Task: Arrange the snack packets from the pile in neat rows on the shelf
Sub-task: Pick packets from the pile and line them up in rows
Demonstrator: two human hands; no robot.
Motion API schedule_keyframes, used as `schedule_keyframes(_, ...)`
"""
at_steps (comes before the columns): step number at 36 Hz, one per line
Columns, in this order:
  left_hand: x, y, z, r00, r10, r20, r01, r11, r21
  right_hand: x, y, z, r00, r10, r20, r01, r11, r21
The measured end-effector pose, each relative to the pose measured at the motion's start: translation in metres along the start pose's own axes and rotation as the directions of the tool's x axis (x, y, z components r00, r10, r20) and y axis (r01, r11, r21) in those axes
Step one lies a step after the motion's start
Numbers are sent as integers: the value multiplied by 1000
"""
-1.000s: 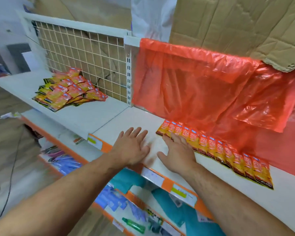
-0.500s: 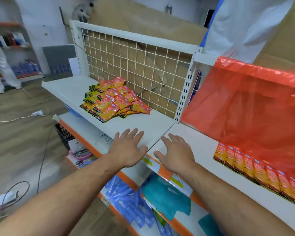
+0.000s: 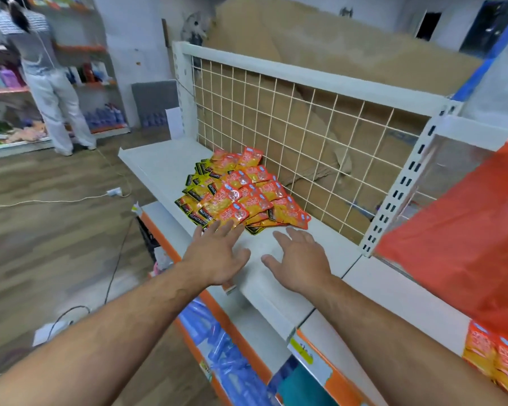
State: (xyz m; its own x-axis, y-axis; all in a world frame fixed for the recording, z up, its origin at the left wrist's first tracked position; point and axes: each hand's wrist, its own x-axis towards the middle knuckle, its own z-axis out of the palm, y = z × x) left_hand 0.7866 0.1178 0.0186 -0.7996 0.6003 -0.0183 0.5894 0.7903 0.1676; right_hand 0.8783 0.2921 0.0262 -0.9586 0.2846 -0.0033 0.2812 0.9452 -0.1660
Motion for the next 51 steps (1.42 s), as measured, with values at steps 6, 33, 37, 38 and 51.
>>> schedule_keyframes(6, 32, -33, 1, 999, 28, -25, -28, 1000, -3, 38, -21, 15, 1000, -11, -18, 11, 1000, -6)
schedule_keyframes(33, 166, -133, -10, 986, 163, 16, -161, 984, -80, 142, -137, 52, 818, 575, 8, -559, 792, 245)
schedule_keyframes(37, 172, -134, -12, 989, 149, 7, -144, 969, -200, 142, -134, 50, 752, 659, 12, -614, 693, 379)
schedule_keyframes(38, 174, -133, -13, 987, 158, 0, -154, 960, -234, 142, -131, 50, 734, 679, 13, -618, 660, 427)
schedule_keyframes(51, 178, -120, -29, 997, -31, 70, 73, 679, -731, 124, -99, 32, 670, 714, 202, -495, 228, 838)
